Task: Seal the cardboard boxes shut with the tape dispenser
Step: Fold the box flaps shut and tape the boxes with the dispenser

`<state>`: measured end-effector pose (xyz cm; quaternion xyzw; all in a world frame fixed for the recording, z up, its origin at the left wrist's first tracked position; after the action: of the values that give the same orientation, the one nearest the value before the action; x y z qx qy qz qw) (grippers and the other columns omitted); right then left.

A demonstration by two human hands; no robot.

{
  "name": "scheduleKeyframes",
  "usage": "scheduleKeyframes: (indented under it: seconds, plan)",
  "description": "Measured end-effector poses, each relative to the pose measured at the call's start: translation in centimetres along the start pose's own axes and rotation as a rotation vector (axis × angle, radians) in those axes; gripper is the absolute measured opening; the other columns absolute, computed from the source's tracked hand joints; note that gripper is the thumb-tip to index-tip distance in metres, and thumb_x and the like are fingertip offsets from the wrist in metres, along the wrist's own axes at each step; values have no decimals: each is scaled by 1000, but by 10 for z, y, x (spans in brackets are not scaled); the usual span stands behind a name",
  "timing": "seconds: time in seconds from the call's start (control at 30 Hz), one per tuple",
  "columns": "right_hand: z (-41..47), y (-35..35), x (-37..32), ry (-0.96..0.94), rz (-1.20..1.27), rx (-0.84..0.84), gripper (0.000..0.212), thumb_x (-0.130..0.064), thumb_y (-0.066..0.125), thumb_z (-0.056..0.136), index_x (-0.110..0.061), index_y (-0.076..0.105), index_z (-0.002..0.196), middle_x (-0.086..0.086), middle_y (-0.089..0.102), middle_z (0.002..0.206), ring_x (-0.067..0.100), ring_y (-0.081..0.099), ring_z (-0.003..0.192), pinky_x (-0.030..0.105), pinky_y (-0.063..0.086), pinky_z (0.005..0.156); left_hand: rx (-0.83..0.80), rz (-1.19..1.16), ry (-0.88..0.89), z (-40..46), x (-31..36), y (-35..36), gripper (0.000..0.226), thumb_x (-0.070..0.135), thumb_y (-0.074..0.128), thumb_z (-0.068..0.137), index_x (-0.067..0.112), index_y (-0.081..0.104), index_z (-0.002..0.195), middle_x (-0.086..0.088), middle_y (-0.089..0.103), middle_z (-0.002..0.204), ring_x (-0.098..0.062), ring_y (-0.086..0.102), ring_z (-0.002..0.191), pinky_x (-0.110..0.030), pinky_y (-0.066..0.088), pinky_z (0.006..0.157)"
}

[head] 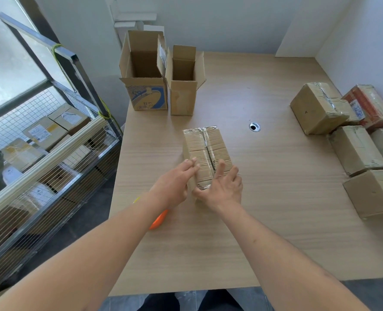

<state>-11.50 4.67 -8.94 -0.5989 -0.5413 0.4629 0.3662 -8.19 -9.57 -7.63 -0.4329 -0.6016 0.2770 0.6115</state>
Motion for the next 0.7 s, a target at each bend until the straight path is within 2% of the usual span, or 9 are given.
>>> scheduleKeyframes:
  seconds: [0.07, 0.13, 0.17, 0.33, 0.53, 0.7]
  plan:
    - [3, 1, -2, -12, 13, -34, 116, -74, 65, 62, -41, -1, 152, 30, 6, 156, 53, 19, 142, 54, 22, 119, 15, 1, -35, 0, -7, -3, 76, -6, 48, 89, 16, 29, 159, 0, 14, 169, -20, 16, 155, -30, 27, 120]
    - [6, 2, -3, -37, -5, -49, 111, -74, 65, 66, -51, 2, 154, 27, -7, 162, 51, 0, 150, 54, 14, 122, 8, 10, -72, -1, -13, -4, 74, -3, 50, 90, 14, 28, 159, -5, 13, 169, -24, 16, 155, -32, 24, 122]
    - [7, 2, -4, -48, -21, -48, 109, -75, 66, 66, -52, 6, 154, 25, -11, 163, 48, -4, 152, 53, 14, 122, 4, 21, -91, -2, -17, -3, 73, -1, 51, 91, 13, 28, 158, -7, 12, 169, -25, 16, 155, -32, 23, 123]
    - [11, 0, -4, -69, -110, -18, 116, -83, 70, 60, -50, 11, 153, 25, -7, 162, 44, 15, 146, 52, 25, 116, -42, 20, -160, -12, -33, 0, 67, 3, 54, 92, 12, 35, 156, -8, 12, 169, -26, 23, 153, -32, 27, 121]
    - [7, 4, -12, -74, -195, 30, 111, -75, 69, 71, -43, 6, 156, 32, -12, 159, 50, 18, 140, 55, 24, 113, -70, 16, -196, -17, -38, 3, 60, 7, 53, 94, 14, 41, 152, -5, 15, 168, -28, 31, 149, -39, 35, 116]
    - [10, 6, -9, -43, -77, -21, 101, -72, 68, 69, -46, 14, 151, 25, -12, 158, 47, 15, 140, 55, 20, 114, -58, 58, -183, -13, -39, -1, 62, 9, 54, 95, 11, 37, 154, -11, 20, 166, -33, 25, 150, -39, 22, 123]
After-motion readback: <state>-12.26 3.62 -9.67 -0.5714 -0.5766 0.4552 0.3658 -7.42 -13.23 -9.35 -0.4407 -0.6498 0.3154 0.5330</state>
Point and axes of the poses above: each hand's wrist, its own z-axis towards the middle knuckle, its own y-axis out of the palm, x = y × z, the point moved 7 cm from there along z, towards the middle knuckle
